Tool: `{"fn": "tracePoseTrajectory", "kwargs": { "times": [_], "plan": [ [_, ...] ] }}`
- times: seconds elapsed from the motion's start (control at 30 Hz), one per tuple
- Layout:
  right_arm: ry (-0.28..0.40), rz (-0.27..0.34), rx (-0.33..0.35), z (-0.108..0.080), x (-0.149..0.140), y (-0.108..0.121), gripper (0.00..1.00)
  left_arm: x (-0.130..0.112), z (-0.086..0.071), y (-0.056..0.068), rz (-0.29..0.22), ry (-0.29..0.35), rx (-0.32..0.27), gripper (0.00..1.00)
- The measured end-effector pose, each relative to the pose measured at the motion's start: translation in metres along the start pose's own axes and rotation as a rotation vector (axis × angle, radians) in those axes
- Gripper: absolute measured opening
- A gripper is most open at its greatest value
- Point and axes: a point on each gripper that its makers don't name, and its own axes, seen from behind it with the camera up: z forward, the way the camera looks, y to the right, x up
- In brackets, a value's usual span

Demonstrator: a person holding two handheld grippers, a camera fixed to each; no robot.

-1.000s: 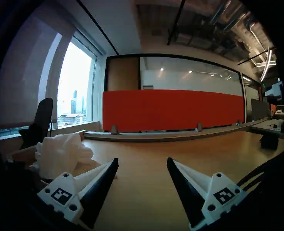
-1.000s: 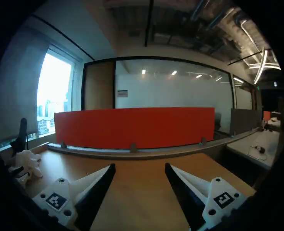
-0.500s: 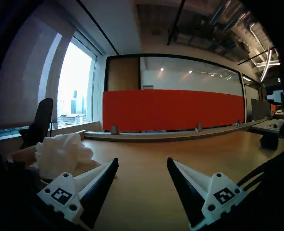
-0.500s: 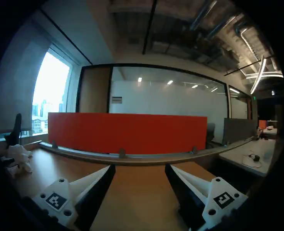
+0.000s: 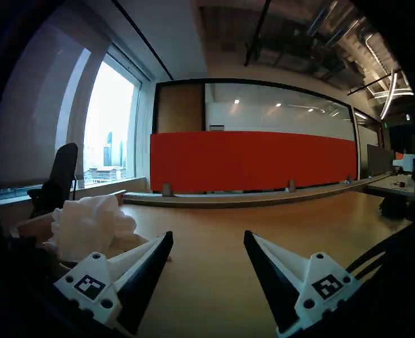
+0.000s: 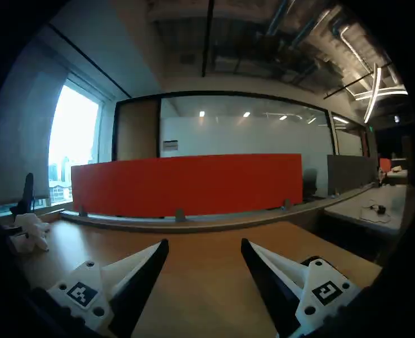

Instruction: Fold towel

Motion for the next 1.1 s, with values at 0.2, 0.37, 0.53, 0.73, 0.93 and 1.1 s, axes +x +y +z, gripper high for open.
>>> {"fn": "tracePoseTrajectory", "kwargs": {
  "times": [0.2, 0.37, 0.53, 0.73, 0.93, 1.1],
  "plan": [
    [-0.003, 0.009, 0.018, 0.003, -0.021, 0.002, 0.99, 0.0, 0.0, 0.0, 0.0, 0.0, 0.0, 0.93],
    [-0.01, 0.015, 0.032, 0.005, -0.035, -0.002, 0.99, 0.0, 0.0, -0.001, 0.0, 0.0, 0.0, 0.93],
    [-0.023, 0.0, 0.031, 0.006, -0.049, -0.002, 0.99, 0.0, 0.0, -0.001, 0.0, 0.0, 0.0, 0.93],
    [-0.029, -0.009, 0.028, 0.007, -0.061, -0.001, 0.99, 0.0, 0.0, -0.001, 0.0, 0.0, 0.0, 0.93],
    [-0.036, 0.004, 0.035, 0.007, -0.069, -0.005, 0.99, 0.0, 0.0, 0.0, 0.0, 0.0, 0.0, 0.93],
    [-0.038, 0.002, 0.038, 0.008, -0.073, -0.008, 0.99, 0.0, 0.0, 0.0, 0.0, 0.0, 0.0, 0.93]
  ]
}}
